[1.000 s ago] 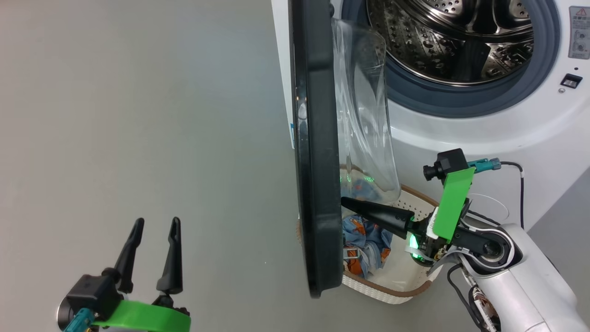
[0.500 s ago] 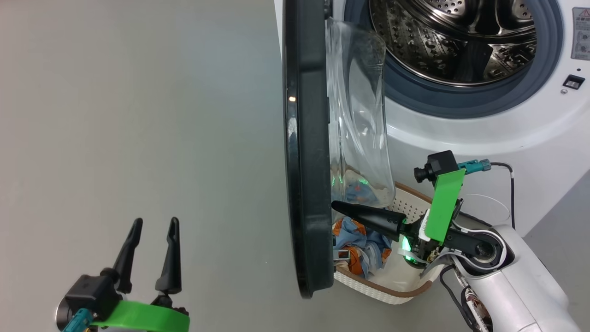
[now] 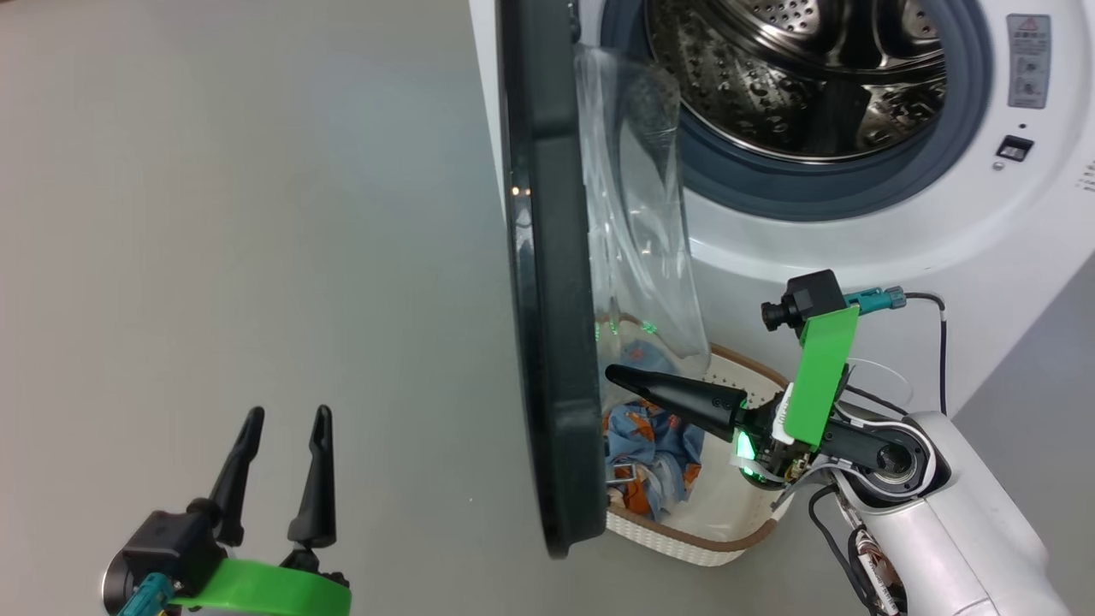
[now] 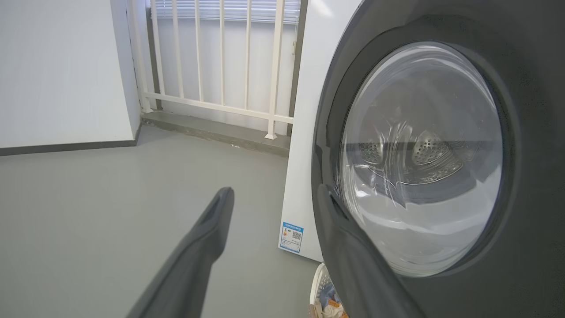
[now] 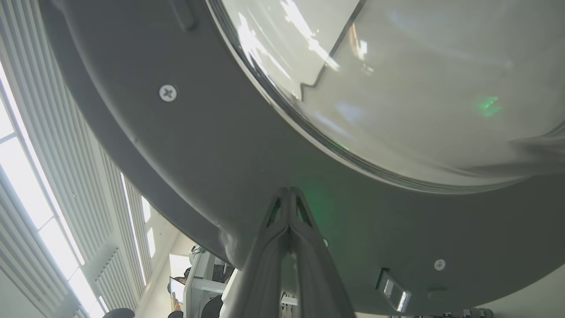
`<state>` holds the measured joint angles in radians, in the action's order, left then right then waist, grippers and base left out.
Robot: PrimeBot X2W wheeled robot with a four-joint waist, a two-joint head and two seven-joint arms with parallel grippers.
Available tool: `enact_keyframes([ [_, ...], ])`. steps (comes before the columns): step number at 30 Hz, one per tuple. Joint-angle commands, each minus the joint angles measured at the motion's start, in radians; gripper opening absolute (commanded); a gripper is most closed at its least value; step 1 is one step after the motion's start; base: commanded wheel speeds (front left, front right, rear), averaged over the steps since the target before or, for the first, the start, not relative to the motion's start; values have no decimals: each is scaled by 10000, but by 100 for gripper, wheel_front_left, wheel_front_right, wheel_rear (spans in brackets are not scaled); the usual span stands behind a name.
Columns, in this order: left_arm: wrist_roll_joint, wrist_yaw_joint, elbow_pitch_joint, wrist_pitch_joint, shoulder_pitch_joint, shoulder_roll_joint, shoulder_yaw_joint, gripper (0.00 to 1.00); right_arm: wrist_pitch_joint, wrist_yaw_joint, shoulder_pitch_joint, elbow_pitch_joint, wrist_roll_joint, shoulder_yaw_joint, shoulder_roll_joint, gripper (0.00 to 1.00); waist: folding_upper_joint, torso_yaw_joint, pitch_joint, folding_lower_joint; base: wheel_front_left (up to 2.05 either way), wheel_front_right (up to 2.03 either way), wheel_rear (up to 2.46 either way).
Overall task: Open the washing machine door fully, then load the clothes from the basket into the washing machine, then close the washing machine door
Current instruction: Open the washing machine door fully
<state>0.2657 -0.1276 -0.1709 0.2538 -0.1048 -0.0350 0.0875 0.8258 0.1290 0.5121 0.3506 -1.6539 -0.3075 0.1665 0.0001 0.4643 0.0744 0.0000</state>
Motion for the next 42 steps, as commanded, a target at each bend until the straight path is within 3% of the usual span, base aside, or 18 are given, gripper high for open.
enact_keyframes([
  [1, -132, -31, 171, 80, -42, -245, -340, 100, -61, 17, -53, -367, 202, -9, -135, 5, -1, -156, -120, 0, 0, 0, 0],
  [2, -137, -31, 166, 80, -34, -260, -336, 100, -74, 17, -83, -401, 221, 12, -142, 23, -1, -216, -141, 0, 0, 0, 0],
  [4, -143, -31, 164, 80, -23, -285, -317, 100, -108, 17, -136, -481, 277, 62, -128, 44, -1, -342, -171, 0, 0, 0, 0],
  [5, -144, -31, 163, 80, -19, -293, -315, 100, -124, 17, -166, -521, 295, 91, -123, 59, -1, -408, -184, 0, 0, 0, 0],
  [6, -149, -31, 158, 80, -14, -306, -312, 100, -144, 17, -195, -563, 320, 120, -113, 84, -1, -480, -194, 0, 0, 0, 0],
  [7, -151, -31, 150, 80, -11, -315, -307, 100, -160, 17, -226, -607, 350, 144, -95, 100, -1, -551, -203, 0, 0, 0, 0],
  [22, -137, -31, 205, 80, 113, -427, -318, 100, -1068, 17, -1098, -2311, 1194, 561, 409, 100, -1, -1687, -286, 0, 0, 0, 0],
  [30, -132, -31, 351, 80, 41, -394, -372, 100, -2517, 17, -1485, -3803, 2232, 604, 789, 100, -1, -2184, -21, 0, 0, 0, 0],
  [42, -275, -31, 598, 80, -30, -426, -633, 100, -5756, 17, -2237, -4904, 4116, -78, 2177, 100, -1, -3074, 423, 0, 0, 0, 0],
])
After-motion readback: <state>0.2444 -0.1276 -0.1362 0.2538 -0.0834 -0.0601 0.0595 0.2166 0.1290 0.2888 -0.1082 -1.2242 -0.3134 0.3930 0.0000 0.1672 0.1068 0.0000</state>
